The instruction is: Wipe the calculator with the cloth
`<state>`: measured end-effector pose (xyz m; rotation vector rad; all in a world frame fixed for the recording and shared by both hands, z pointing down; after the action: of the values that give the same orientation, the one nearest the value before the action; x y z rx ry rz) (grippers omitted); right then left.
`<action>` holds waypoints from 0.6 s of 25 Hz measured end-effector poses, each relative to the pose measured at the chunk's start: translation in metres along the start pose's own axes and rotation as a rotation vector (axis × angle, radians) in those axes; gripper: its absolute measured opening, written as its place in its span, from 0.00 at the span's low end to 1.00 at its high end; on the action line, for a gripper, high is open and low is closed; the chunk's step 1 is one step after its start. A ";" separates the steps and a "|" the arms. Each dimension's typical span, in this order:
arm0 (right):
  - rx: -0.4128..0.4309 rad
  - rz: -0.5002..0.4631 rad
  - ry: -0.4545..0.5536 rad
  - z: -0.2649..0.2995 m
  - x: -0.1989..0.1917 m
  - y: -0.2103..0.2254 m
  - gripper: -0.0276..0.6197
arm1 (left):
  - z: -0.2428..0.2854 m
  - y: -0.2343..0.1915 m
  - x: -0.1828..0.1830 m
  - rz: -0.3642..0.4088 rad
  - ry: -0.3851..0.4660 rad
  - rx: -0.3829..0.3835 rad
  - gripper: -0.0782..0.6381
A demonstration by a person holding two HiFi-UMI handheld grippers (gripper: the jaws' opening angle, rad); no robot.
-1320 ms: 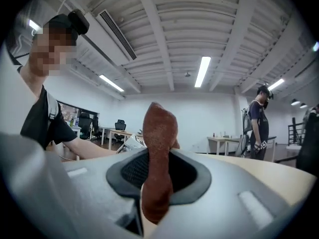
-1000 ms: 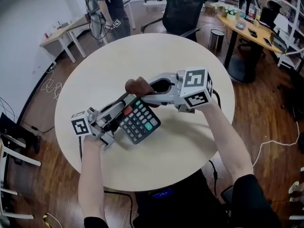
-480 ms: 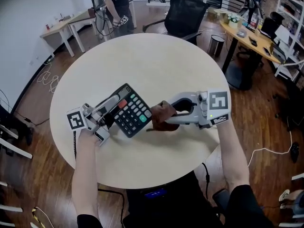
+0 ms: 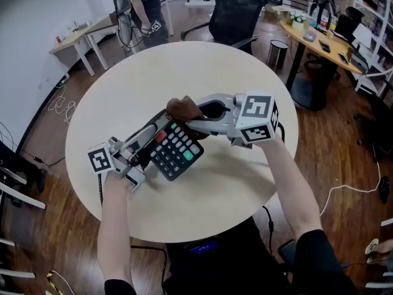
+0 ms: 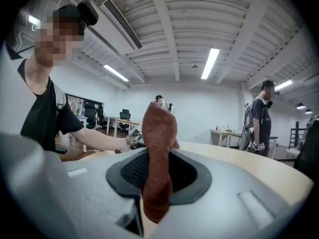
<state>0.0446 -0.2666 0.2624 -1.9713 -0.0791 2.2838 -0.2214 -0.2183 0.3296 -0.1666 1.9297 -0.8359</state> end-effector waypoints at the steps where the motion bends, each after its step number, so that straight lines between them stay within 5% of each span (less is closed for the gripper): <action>1: 0.029 0.008 -0.004 -0.007 -0.005 -0.006 0.19 | -0.003 -0.002 0.000 -0.017 0.027 0.014 0.19; 6: 0.096 0.014 -0.032 -0.037 -0.043 -0.046 0.19 | -0.021 -0.012 -0.004 -0.071 0.137 0.146 0.20; 8: -0.022 0.039 -0.016 -0.039 -0.049 -0.050 0.19 | -0.027 -0.016 -0.003 -0.114 0.196 0.200 0.20; 12: -0.418 0.112 0.128 -0.029 -0.035 -0.041 0.19 | -0.034 -0.018 -0.007 -0.200 0.323 0.249 0.20; 15: -0.547 0.124 0.156 -0.011 -0.025 -0.039 0.19 | -0.034 -0.016 -0.011 -0.240 0.404 0.268 0.20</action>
<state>0.0618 -0.2311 0.2899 -2.4603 -0.6470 2.3519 -0.2479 -0.2090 0.3563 -0.0703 2.1703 -1.3634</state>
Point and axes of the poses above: the fingertips, and each gripper's own axes: z forward along the fingers, y to its right, x out of its top, the point moved 10 cm from there along -z, backward along the fingers
